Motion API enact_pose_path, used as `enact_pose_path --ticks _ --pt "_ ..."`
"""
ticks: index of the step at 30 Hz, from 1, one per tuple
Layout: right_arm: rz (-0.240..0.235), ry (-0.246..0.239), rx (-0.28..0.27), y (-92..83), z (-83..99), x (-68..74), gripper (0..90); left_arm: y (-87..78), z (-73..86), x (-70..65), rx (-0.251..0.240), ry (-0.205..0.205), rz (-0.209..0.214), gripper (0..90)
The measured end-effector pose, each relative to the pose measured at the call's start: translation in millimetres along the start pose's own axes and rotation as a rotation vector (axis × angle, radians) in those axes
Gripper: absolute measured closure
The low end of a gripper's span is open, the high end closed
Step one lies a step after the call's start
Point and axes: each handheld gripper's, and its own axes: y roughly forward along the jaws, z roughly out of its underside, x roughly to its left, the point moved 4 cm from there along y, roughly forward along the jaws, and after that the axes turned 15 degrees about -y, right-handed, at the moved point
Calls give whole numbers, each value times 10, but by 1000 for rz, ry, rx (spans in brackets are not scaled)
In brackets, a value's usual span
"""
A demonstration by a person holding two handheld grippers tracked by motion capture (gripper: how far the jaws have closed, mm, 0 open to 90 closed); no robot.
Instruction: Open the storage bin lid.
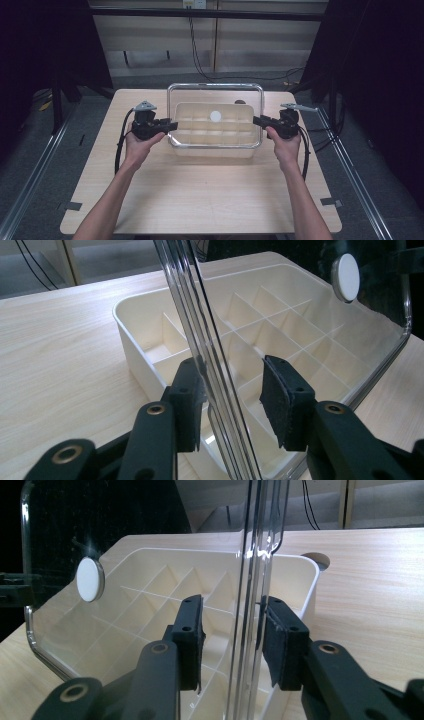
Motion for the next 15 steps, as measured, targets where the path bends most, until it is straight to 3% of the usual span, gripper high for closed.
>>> enact_pose_path --ticks 15 --pt "-22 -5 -29 -82 3 25 670 -95 44 -26 -37 -2 23 661"
